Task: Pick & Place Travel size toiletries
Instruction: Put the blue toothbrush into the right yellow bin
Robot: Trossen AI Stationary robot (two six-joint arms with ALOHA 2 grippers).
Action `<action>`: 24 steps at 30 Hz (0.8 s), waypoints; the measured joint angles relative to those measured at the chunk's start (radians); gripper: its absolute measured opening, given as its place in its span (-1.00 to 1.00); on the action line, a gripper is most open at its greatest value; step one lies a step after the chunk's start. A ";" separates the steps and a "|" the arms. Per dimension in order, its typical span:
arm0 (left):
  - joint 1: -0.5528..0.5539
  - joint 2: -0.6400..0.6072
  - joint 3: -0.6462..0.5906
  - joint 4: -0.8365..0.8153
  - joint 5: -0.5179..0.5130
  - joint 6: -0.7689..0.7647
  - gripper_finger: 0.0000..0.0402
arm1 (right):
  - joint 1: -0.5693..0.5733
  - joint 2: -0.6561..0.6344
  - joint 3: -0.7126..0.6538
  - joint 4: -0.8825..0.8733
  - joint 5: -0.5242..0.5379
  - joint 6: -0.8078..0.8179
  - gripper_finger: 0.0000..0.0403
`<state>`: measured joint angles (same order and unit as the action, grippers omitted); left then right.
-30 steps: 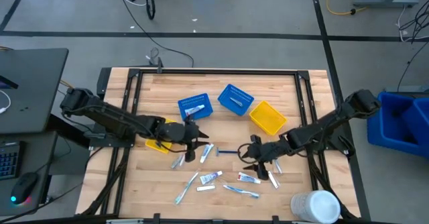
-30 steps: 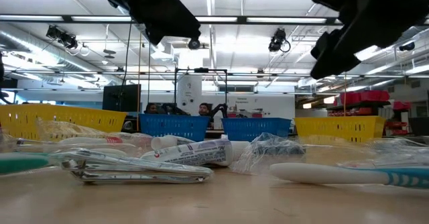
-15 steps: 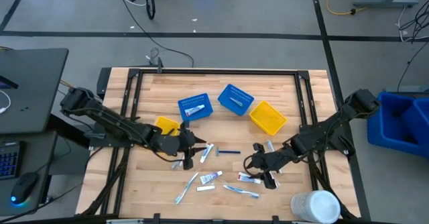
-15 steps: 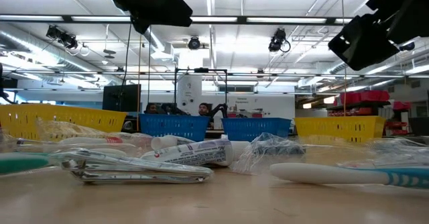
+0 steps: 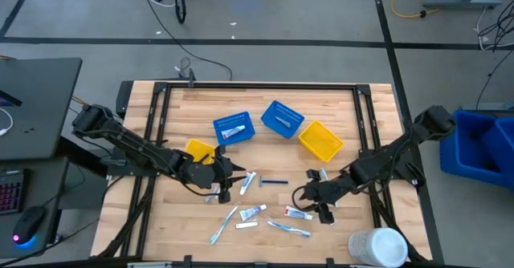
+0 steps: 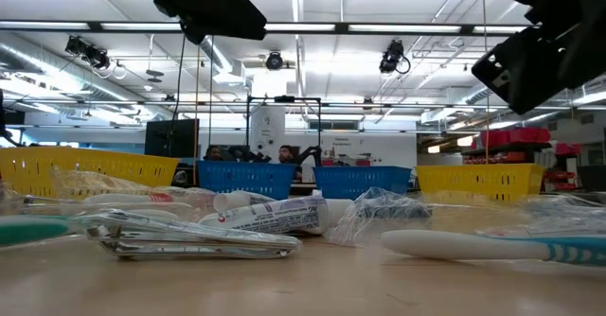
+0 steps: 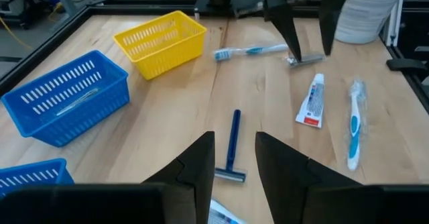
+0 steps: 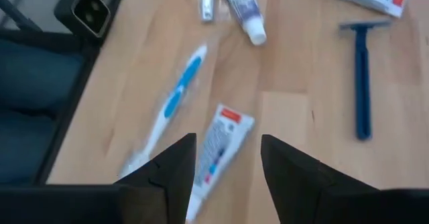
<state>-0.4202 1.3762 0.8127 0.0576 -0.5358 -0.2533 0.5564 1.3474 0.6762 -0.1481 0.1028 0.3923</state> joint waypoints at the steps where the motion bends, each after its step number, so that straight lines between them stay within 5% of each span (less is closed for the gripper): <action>1: 0.000 0.000 0.000 0.000 0.000 -0.002 -0.42 | 0.000 -0.009 0.000 -0.022 0.000 0.000 -0.14; 10: 0.001 0.000 0.000 0.001 -0.029 -0.005 -0.42 | 0.000 -0.098 0.000 -0.271 -0.001 0.125 -0.17; 24: 0.001 0.000 0.000 0.001 -0.029 -0.025 -0.42 | 0.000 -0.095 0.000 -0.621 0.000 0.693 -0.15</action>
<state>-0.4194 1.3762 0.8127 0.0586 -0.5652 -0.2779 0.5564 1.2524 0.6762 -0.7693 0.1028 1.0857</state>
